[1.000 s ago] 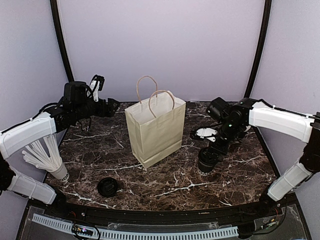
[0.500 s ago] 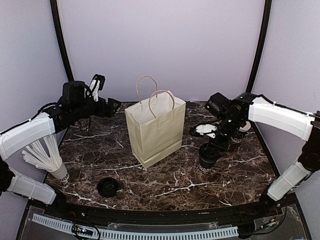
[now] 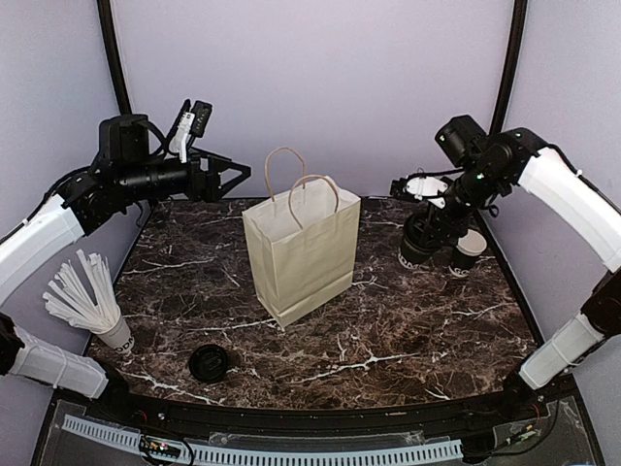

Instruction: Pack the takeout coffee

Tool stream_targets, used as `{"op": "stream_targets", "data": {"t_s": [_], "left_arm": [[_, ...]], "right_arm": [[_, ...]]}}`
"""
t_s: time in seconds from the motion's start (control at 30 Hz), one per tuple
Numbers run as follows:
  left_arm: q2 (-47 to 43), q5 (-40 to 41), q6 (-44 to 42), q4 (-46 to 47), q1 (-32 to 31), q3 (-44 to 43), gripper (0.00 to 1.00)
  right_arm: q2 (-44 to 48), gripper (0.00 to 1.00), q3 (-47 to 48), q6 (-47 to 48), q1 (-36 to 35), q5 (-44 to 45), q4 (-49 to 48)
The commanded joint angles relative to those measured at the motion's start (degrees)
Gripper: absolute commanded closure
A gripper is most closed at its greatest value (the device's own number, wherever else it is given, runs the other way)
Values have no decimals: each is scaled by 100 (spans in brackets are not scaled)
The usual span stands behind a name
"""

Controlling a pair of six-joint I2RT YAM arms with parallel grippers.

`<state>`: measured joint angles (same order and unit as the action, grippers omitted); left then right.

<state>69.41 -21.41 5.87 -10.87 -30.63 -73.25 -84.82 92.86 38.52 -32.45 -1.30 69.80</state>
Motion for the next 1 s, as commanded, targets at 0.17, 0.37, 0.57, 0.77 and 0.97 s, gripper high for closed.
{"op": "stream_targets", "data": {"t_s": [0.17,0.37,0.57,0.77,0.97], "left_arm": [[1065,623,210,-1672,-179,-1133,26],[1851,506,-127,-1842,-194,-1883,30],[2550,499,-410,-2077,-235,-2458,40],[3063,133,-840,-2501,-381,-2983,55],[3168,-224,-1034,-2530,-611,-2966,68]], "right_arm": [[-103,43,1826,498,143,472,-660],[173,47,1660,269,143,307,-1889],[200,52,1899,-77,142,-152,-2055],[343,58,1824,-99,77,-1087,-1910],[242,64,1753,-24,-393,-1178,-1828]]}}
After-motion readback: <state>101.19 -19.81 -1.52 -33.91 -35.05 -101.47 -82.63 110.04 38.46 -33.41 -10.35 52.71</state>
